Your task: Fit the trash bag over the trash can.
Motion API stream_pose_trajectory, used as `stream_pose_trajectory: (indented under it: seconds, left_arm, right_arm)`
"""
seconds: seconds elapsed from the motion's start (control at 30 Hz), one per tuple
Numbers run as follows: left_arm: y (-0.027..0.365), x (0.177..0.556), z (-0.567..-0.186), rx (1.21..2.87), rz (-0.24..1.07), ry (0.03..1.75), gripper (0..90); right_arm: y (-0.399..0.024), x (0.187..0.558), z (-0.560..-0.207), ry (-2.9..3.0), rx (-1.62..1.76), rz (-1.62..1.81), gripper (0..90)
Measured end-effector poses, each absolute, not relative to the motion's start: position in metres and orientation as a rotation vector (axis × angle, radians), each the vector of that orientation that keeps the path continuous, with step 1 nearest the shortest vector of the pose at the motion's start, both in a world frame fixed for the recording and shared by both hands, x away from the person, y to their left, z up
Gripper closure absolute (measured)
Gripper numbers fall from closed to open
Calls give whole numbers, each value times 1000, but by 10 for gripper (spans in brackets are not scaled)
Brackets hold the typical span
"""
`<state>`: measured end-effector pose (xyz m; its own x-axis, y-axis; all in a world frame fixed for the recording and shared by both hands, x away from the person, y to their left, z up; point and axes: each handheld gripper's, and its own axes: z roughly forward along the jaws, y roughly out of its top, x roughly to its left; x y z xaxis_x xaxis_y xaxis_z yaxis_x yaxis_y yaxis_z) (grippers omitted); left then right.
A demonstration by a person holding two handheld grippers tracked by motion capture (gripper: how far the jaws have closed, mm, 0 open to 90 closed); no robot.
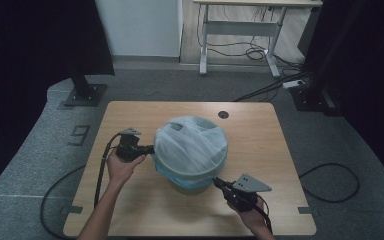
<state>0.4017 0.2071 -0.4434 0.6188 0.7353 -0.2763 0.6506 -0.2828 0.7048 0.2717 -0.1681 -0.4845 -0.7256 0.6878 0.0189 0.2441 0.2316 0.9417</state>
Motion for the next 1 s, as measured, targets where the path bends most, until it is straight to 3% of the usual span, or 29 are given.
stream_pose_trajectory:
  seconds: [0.53,0.6,0.73,0.83,1.0]
  left_arm:
    - [205,390,-460,2094,110,1118,854]
    - [207,387,-455,2082,146,1107,774]
    - [221,376,-440,2027,267,1084,453]
    - [236,369,-433,1975,306,1106,290]
    - [254,355,-414,1903,331,1079,250]
  right_arm:
    - [-166,279,-520,2240,914,1393,886]
    - [-169,279,-519,2235,927,1407,840]
    - [-177,274,-512,2168,955,1482,572]
    - [-183,272,-508,2135,970,1516,505]
    - [-196,269,-503,2086,990,1552,424]
